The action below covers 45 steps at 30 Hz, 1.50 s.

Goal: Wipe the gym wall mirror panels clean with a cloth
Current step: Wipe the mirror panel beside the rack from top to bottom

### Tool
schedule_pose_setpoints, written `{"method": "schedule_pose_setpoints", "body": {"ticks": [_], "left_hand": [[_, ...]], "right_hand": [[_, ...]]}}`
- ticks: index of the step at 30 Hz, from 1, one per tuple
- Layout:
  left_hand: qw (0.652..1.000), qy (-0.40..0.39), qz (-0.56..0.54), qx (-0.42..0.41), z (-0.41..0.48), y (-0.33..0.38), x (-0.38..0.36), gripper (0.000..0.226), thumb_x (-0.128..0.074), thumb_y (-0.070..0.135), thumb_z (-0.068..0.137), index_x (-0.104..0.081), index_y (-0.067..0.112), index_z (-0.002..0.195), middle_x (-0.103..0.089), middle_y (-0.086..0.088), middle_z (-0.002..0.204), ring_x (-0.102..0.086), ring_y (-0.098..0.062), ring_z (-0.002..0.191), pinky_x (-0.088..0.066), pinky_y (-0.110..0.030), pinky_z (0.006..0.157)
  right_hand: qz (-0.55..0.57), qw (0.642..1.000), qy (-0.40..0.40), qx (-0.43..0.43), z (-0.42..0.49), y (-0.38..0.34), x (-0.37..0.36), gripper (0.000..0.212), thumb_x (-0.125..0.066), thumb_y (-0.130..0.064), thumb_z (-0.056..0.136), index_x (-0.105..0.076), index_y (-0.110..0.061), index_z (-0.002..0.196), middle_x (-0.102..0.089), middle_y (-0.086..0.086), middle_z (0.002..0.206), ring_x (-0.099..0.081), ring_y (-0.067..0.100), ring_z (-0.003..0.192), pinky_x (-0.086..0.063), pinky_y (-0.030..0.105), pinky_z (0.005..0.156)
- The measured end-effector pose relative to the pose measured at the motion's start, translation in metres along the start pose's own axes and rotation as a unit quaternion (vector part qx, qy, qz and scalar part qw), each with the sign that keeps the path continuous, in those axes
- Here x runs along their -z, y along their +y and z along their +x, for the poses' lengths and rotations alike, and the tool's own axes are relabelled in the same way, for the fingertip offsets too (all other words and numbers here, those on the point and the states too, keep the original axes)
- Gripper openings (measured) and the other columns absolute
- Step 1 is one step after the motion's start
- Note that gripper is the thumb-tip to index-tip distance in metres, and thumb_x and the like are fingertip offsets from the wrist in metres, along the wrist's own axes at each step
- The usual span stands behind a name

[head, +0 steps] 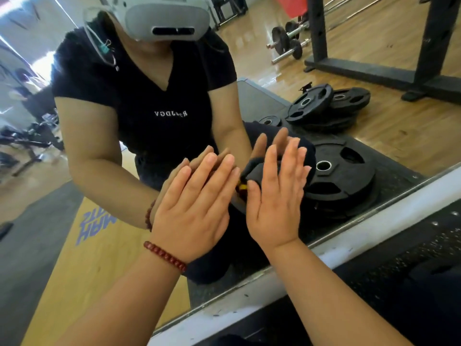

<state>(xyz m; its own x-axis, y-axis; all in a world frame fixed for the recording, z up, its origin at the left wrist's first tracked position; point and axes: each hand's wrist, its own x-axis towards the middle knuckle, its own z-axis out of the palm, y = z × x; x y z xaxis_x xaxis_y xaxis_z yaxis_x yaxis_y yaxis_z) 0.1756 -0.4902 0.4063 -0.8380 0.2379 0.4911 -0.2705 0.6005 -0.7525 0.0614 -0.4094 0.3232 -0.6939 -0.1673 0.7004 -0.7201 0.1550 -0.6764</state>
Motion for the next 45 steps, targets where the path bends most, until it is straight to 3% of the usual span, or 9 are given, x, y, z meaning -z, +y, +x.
{"method": "schedule_pose_setpoints", "body": {"ticks": [6, 10, 16, 18, 22, 30, 38, 42, 45], "left_hand": [[1.0, 0.02, -0.013, 0.015, 0.003, 0.003, 0.001, 0.052, -0.048, 0.021, 0.095, -0.046, 0.01, 0.147, -0.035, -0.007, 0.156, -0.025, -0.026, 0.148, -0.017, -0.042, 0.122], [0.993, 0.029, -0.113, 0.03, 0.02, 0.017, 0.013, 0.045, -0.038, 0.017, 0.1, -0.047, 0.002, 0.142, -0.039, -0.016, 0.151, -0.034, -0.031, 0.142, -0.023, -0.044, 0.12], [0.994, 0.017, -0.103, -0.021, 0.059, 0.034, 0.005, 0.049, -0.032, 0.017, 0.1, -0.045, 0.001, 0.144, -0.039, -0.013, 0.152, -0.031, -0.029, 0.142, -0.016, -0.042, 0.121], [0.998, -0.011, -0.057, -0.037, 0.063, 0.044, -0.004, 0.052, -0.032, 0.021, 0.099, -0.042, 0.005, 0.148, -0.036, -0.01, 0.155, -0.028, -0.026, 0.145, -0.011, -0.042, 0.123], [0.999, -0.026, 0.001, -0.038, 0.06, 0.048, -0.018, 0.054, -0.036, 0.028, 0.1, -0.039, 0.009, 0.15, -0.033, -0.007, 0.157, -0.019, -0.022, 0.148, 0.002, -0.041, 0.123], [0.999, 0.003, 0.016, -0.039, 0.059, 0.052, -0.016, 0.059, -0.046, 0.026, 0.097, -0.036, 0.007, 0.151, -0.029, -0.006, 0.158, -0.022, -0.025, 0.148, -0.008, -0.044, 0.122], [0.999, 0.002, 0.013, -0.042, 0.059, 0.051, -0.016, 0.056, -0.046, 0.026, 0.097, -0.039, 0.007, 0.15, -0.034, -0.007, 0.157, -0.025, -0.026, 0.146, -0.005, -0.044, 0.123], [0.999, 0.003, 0.009, -0.047, 0.059, 0.05, -0.016, 0.056, -0.046, 0.026, 0.097, -0.04, 0.007, 0.149, -0.034, -0.008, 0.156, -0.026, -0.026, 0.146, -0.005, -0.044, 0.123], [0.999, 0.008, 0.013, -0.047, 0.058, 0.05, -0.017, 0.058, -0.048, 0.025, 0.097, -0.038, 0.007, 0.15, -0.033, -0.007, 0.157, -0.025, -0.026, 0.146, -0.004, -0.043, 0.123]], "right_hand": [[0.104, 0.976, 0.04, -0.184, -0.004, 0.0, -0.002, 0.066, -0.026, -0.039, 0.105, 0.001, -0.008, 0.157, 0.012, 0.002, 0.161, 0.015, 0.02, 0.151, 0.006, 0.037, 0.123], [0.048, 0.995, -0.024, -0.081, -0.022, -0.004, -0.003, 0.07, -0.021, -0.052, 0.104, 0.01, -0.017, 0.157, 0.015, 0.003, 0.162, 0.016, 0.024, 0.151, 0.008, 0.041, 0.123], [0.13, 0.937, 0.11, -0.304, 0.022, 0.072, 0.017, 0.065, -0.026, -0.035, 0.104, -0.002, -0.006, 0.157, 0.006, 0.013, 0.165, 0.008, 0.024, 0.152, 0.009, 0.015, 0.116], [0.134, 0.942, 0.071, -0.3, -0.005, 0.071, 0.01, 0.066, -0.027, -0.037, 0.103, 0.005, -0.014, 0.156, 0.013, 0.004, 0.165, 0.014, 0.016, 0.151, 0.01, 0.012, 0.115], [0.145, 0.949, -0.054, -0.275, -0.08, 0.057, -0.006, 0.068, -0.021, -0.05, 0.099, 0.02, -0.031, 0.15, 0.033, -0.022, 0.155, 0.022, 0.008, 0.149, 0.009, 0.025, 0.12], [0.136, 0.924, 0.127, -0.333, 0.016, 0.112, 0.016, 0.064, -0.028, -0.028, 0.105, 0.0, 0.0, 0.155, 0.009, 0.02, 0.163, 0.008, 0.027, 0.151, 0.009, 0.014, 0.116], [0.149, 0.906, 0.069, -0.391, -0.048, 0.076, -0.01, 0.067, -0.018, -0.047, 0.098, 0.013, -0.021, 0.151, 0.016, 0.004, 0.164, 0.019, 0.005, 0.146, 0.005, 0.035, 0.124], [0.11, 0.951, 0.116, -0.266, -0.005, 0.064, -0.004, 0.065, -0.028, -0.034, 0.104, 0.0, -0.007, 0.156, 0.007, 0.012, 0.164, 0.013, 0.016, 0.149, 0.003, 0.036, 0.124], [0.117, 0.929, 0.118, -0.33, -0.021, 0.093, -0.007, 0.065, -0.026, -0.033, 0.104, -0.001, -0.005, 0.156, 0.007, 0.014, 0.164, 0.011, 0.014, 0.149, 0.003, 0.03, 0.124]]}}
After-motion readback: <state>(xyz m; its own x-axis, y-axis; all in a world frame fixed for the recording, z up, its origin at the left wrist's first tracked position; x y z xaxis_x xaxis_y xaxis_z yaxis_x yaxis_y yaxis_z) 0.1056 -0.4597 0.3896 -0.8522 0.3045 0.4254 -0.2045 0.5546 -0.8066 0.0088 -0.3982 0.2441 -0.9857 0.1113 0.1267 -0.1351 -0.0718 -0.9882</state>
